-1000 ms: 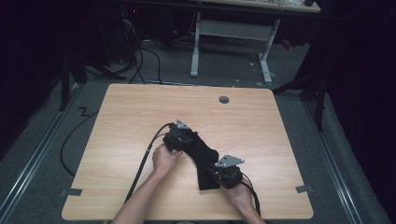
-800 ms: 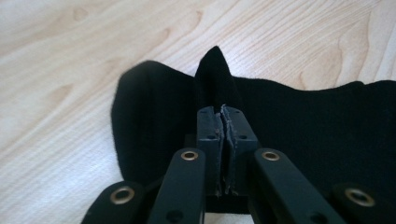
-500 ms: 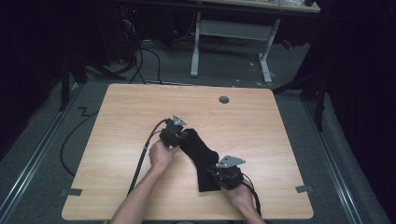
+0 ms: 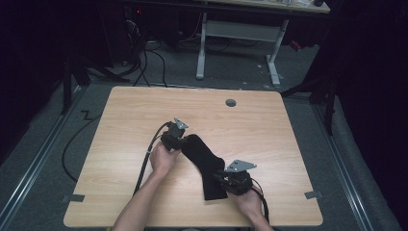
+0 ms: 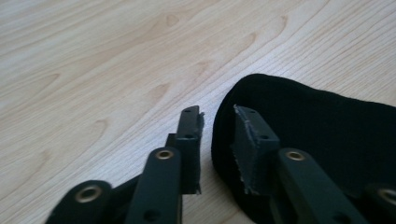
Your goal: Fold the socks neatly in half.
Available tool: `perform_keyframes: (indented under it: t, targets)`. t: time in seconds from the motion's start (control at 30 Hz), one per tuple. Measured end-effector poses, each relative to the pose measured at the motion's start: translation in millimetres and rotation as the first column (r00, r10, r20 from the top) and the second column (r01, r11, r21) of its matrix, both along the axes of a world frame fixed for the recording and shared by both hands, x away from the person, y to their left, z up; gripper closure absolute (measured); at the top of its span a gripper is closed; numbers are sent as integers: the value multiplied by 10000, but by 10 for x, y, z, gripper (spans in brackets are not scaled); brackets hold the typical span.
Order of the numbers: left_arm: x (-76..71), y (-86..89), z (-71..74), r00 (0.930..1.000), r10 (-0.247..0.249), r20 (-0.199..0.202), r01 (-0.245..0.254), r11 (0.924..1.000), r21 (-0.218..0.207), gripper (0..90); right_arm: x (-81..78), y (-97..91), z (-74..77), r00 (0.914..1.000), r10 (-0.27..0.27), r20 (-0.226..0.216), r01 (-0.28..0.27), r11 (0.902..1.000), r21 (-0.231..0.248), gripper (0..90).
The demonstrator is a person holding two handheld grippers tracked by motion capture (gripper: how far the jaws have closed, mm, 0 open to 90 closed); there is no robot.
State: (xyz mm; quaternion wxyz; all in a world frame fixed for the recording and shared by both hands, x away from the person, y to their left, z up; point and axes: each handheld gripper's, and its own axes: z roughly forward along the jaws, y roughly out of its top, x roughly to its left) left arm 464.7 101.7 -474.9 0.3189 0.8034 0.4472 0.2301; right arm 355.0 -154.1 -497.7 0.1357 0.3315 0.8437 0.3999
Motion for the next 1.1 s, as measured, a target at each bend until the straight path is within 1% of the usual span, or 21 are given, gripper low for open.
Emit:
perform_keyframes:
  t: [0.03,0.1,0.17,0.23,0.27,0.37,0.47,0.57,0.63,0.7,0.77,0.83,0.93,0.97,1.0,1.1]
  targets:
    - [-24,6,16,10000,-19,67,20,10000,-46,673,19,-7,14,10000,-55,34,55,10000,37,725]
    - [-86,-2,45,9996,-208,196,210,9997,-97,660,54,-5,42,9998,-156,127,156,9999,48,737]
    - [-133,-22,57,9989,-375,292,376,9993,-51,659,89,0,65,9992,-284,272,281,9995,134,746]
    - [-179,-50,55,9978,-593,291,598,9981,-162,659,132,7,75,9986,-387,347,383,9992,119,752]
    - [-198,-68,49,9969,-733,275,737,9972,-153,659,150,10,79,9983,-461,357,456,9989,130,754]
    - [-239,-121,2,9936,-1129,14,1129,9934,-224,652,199,21,78,9975,-593,384,589,9982,133,755]
    - [-268,-159,-63,9906,-1346,-225,1342,9908,-182,625,248,29,50,9973,-656,318,657,9978,-9,738]
    - [-286,-171,-126,9899,-1358,-399,1351,9906,-200,558,293,18,9,9975,-703,52,703,9975,-114,687]
    - [-293,-165,-159,9902,-1329,-423,1323,9911,-163,546,305,12,-20,9972,-751,-27,750,9967,-304,658]
    - [-287,-146,-171,9903,-1308,-468,1296,9912,-283,545,312,-1,-40,9964,-820,-214,811,9959,-398,650]
    - [-278,-133,-171,9908,-1267,-485,1253,9916,-309,545,327,-17,-42,9967,-792,-176,784,9962,-385,649]
    - [-267,-129,-176,9915,-1228,-430,1222,9924,-163,545,336,-19,-45,9962,-864,-142,857,9954,-434,648]
    - [-232,-106,-179,9934,-1037,-479,1035,9946,-70,531,352,-20,-59,9959,-892,-121,888,9955,-318,646]
    - [-216,-84,-183,9936,-982,-552,971,9950,-225,520,349,-11,-61,9955,-934,-139,930,9952,-307,645]
    - [-202,-64,-183,9941,-901,-598,882,9955,-348,518,351,-6,-64,9961,-884,-47,882,9956,-322,644]
    - [-187,-37,-176,9955,-733,-594,712,9968,-372,515,347,10,-68,9965,-841,21,841,9959,-326,641]
